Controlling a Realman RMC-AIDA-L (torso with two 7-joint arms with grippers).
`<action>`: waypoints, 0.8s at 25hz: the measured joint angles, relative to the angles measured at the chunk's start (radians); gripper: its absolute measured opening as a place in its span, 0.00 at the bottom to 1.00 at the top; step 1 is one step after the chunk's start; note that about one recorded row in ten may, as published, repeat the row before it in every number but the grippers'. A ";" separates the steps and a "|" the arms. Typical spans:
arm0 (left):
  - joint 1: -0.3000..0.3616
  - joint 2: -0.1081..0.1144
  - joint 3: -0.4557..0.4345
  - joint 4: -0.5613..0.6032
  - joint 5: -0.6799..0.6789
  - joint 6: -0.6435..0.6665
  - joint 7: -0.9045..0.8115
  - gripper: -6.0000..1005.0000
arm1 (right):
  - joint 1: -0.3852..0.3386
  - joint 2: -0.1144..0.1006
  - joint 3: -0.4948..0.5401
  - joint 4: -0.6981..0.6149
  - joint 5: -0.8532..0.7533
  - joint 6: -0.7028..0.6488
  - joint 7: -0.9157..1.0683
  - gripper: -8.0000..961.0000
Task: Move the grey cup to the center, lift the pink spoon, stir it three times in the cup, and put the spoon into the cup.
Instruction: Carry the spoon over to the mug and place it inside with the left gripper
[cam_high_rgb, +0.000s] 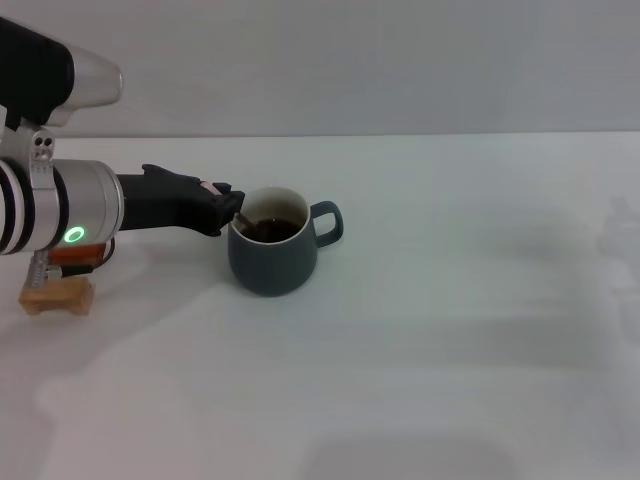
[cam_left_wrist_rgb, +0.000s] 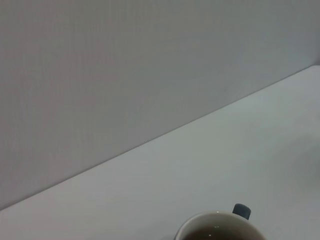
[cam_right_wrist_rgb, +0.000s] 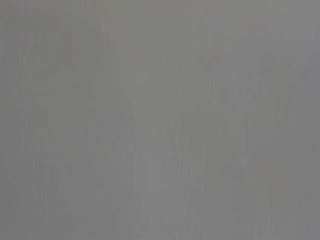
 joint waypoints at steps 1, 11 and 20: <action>0.000 0.000 0.000 0.000 0.000 0.000 0.000 0.16 | 0.000 0.000 -0.001 0.000 0.000 0.000 0.000 0.04; -0.007 -0.001 -0.001 0.016 0.000 -0.024 0.020 0.16 | 0.000 0.000 -0.002 0.003 0.002 0.000 0.000 0.04; -0.031 -0.002 0.010 0.009 0.000 -0.076 0.021 0.16 | 0.000 0.000 -0.002 0.003 0.002 0.000 0.000 0.04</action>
